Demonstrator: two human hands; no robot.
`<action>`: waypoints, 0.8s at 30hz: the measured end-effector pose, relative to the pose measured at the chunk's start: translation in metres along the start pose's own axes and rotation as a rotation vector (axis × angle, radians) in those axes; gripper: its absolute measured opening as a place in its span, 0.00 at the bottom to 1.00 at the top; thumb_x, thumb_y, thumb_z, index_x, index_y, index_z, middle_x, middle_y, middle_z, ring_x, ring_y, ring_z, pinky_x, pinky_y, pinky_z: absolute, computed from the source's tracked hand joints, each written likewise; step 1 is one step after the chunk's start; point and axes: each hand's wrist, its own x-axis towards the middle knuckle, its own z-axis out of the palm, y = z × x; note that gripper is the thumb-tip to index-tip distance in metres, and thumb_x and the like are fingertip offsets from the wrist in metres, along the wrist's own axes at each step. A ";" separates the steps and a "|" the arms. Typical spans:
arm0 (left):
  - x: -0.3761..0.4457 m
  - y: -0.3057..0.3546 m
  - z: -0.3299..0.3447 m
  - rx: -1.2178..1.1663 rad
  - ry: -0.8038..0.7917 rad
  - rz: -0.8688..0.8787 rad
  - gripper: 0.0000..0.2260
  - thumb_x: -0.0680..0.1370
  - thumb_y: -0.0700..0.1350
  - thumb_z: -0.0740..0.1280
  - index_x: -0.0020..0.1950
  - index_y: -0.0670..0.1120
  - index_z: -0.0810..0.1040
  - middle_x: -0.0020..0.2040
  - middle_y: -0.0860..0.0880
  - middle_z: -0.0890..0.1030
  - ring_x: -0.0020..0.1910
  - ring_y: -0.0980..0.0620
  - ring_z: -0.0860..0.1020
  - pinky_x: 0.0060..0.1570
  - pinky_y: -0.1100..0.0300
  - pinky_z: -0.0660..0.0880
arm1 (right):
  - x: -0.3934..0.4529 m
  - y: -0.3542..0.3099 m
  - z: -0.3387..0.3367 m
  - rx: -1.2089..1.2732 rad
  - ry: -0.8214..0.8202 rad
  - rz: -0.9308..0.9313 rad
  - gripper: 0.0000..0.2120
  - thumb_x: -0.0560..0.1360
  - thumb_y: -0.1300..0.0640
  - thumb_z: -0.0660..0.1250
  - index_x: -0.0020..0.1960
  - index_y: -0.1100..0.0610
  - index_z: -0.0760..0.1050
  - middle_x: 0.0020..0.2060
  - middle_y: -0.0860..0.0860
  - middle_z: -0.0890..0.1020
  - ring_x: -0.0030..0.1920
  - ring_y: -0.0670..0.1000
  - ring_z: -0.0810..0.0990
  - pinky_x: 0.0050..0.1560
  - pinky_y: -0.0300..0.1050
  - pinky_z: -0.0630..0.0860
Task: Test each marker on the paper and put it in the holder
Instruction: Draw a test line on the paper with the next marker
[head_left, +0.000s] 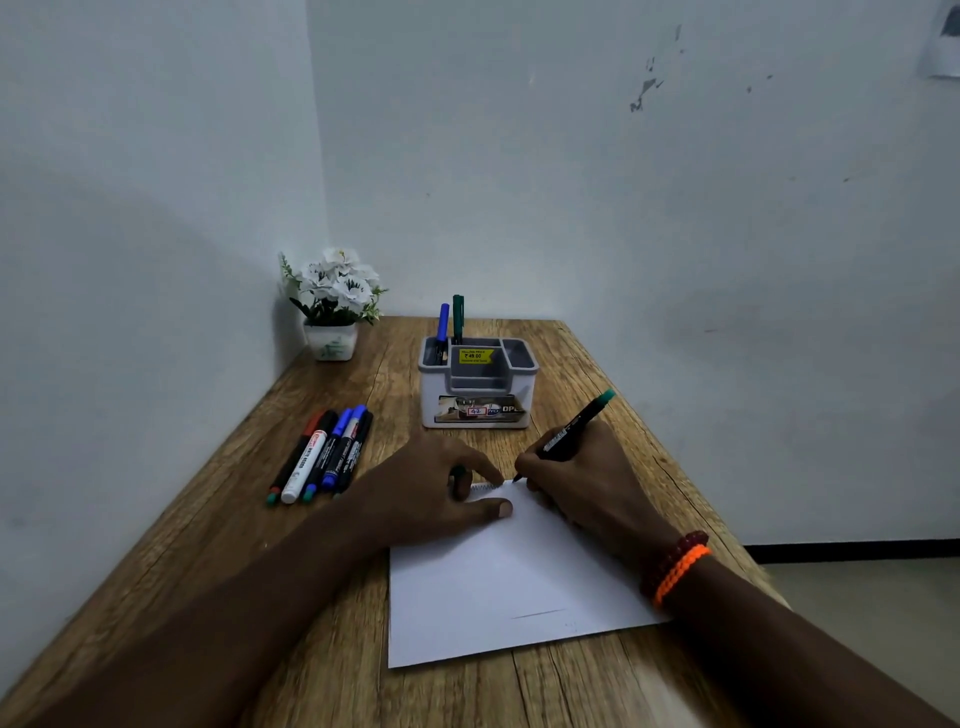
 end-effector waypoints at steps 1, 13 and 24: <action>0.000 0.000 0.000 0.002 0.001 -0.002 0.22 0.72 0.66 0.73 0.59 0.55 0.84 0.38 0.56 0.80 0.38 0.58 0.78 0.35 0.69 0.71 | 0.000 0.000 0.000 -0.003 0.002 0.002 0.05 0.75 0.59 0.76 0.45 0.60 0.83 0.34 0.52 0.85 0.28 0.42 0.81 0.30 0.35 0.77; 0.000 0.001 0.000 0.006 -0.003 -0.004 0.21 0.72 0.65 0.73 0.59 0.55 0.84 0.39 0.55 0.81 0.38 0.58 0.78 0.34 0.71 0.70 | 0.004 0.005 0.001 -0.029 0.037 -0.001 0.06 0.74 0.56 0.77 0.43 0.58 0.84 0.34 0.51 0.86 0.34 0.48 0.85 0.36 0.44 0.82; 0.000 0.005 -0.001 0.005 -0.009 -0.021 0.20 0.73 0.63 0.73 0.60 0.55 0.84 0.38 0.56 0.80 0.36 0.61 0.76 0.34 0.71 0.68 | 0.003 0.004 0.001 -0.032 0.062 -0.008 0.06 0.73 0.57 0.77 0.41 0.59 0.83 0.35 0.53 0.85 0.38 0.53 0.86 0.42 0.57 0.85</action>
